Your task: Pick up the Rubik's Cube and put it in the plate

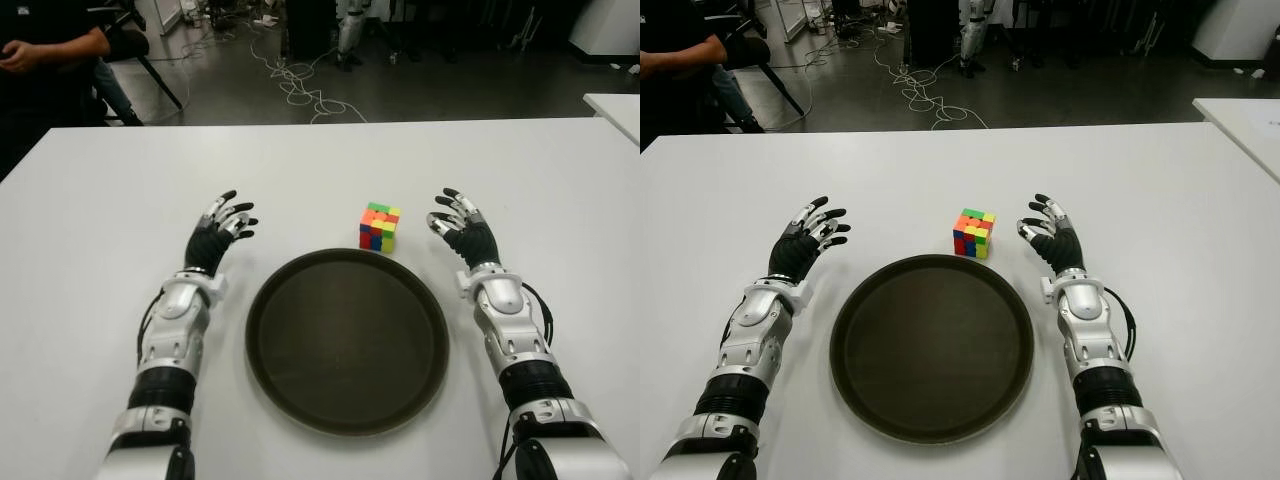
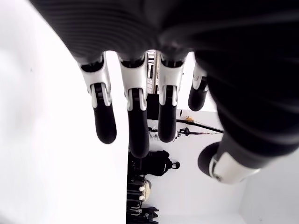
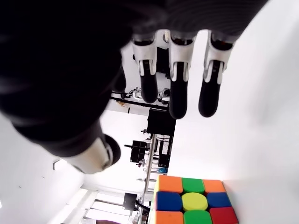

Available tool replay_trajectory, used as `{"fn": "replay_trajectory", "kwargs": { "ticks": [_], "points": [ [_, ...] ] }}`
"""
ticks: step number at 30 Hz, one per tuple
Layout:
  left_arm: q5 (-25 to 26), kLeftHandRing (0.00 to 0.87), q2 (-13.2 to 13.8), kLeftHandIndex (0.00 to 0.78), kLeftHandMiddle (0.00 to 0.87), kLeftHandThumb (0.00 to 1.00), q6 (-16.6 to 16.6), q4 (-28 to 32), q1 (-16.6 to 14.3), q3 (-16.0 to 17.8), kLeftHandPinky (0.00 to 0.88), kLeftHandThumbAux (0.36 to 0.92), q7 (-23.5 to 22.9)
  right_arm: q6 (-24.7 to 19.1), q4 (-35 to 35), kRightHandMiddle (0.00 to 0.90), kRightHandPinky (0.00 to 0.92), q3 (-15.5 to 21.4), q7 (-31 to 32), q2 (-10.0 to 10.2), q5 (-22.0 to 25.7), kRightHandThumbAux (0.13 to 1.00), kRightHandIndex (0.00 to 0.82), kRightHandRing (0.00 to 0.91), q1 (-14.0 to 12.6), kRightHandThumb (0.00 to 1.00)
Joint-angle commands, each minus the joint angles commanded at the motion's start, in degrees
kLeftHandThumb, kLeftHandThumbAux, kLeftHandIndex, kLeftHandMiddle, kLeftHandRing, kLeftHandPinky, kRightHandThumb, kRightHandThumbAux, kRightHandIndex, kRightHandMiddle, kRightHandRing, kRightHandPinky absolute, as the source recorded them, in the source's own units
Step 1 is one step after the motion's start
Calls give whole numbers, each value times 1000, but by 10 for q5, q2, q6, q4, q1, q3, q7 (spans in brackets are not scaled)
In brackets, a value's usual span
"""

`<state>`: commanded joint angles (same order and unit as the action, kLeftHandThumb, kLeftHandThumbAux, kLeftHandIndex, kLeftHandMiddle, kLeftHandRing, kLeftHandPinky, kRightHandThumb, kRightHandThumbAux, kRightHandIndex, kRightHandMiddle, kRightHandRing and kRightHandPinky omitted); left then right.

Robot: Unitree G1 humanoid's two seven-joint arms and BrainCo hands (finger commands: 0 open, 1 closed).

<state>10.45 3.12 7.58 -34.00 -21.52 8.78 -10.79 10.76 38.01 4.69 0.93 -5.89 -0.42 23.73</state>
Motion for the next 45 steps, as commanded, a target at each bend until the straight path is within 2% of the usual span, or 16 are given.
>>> {"fn": "replay_trajectory", "kwargs": {
  "ticks": [12,36,42,45],
  "points": [
    [-1,330,-2,109,275,648,-18,19,7,-3,418,666,1,13,9,212,329,2,1,2,4,714,166,259,1,542],
    [-2,337,-2,114,274,641,-32,29,5,-2,418,664,5,27,13,220,329,0,-2,2,3,713,165,262,7,542],
    [-4,346,-1,115,278,658,-30,21,0,-2,424,664,6,48,25,219,293,6,2,-3,7,728,137,244,24,431],
    [-4,345,-1,114,278,658,-29,18,-2,-2,420,666,6,57,25,217,276,9,4,-8,8,737,124,234,37,326]
  ]
}}
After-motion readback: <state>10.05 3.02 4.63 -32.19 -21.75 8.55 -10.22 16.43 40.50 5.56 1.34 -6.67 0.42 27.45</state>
